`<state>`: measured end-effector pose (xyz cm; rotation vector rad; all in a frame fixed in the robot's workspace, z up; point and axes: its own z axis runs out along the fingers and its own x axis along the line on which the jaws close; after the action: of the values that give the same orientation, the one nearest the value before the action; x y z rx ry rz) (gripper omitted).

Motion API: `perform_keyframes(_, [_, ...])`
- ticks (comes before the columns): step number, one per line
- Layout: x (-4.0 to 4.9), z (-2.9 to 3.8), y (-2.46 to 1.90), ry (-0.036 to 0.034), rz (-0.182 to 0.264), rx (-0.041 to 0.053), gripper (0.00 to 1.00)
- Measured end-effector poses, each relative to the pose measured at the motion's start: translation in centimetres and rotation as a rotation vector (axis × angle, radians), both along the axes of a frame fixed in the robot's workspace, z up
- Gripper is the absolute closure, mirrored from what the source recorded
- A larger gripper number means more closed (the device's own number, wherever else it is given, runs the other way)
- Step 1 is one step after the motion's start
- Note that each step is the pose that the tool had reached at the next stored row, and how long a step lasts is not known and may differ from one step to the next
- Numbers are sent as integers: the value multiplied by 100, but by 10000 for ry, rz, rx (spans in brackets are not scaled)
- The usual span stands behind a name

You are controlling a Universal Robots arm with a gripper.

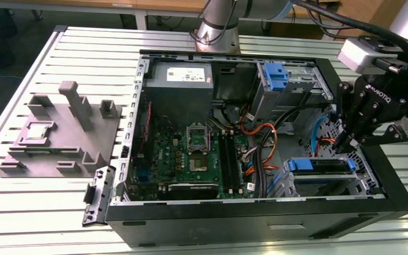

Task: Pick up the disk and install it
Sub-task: 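Insert the first disk wire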

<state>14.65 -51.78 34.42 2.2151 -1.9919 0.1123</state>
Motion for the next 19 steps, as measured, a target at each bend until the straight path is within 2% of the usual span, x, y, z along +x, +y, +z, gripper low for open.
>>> perform_keyframes(3, [0, -23, 0, -4, -518, 1, 83])
perform_keyframes(6, [-3, -34, 0, -41, -694, 12, 83])
perform_keyframes(9, [-16, -38, -5, -132, -697, 226, 83])
perform_keyframes(10, [-19, -37, -7, -152, -699, 249, 83])
perform_keyframes(15, [-25, -38, -11, -227, -809, 254, 83])
perform_keyframes(19, [-29, -36, -10, -240, -843, 255, 83])
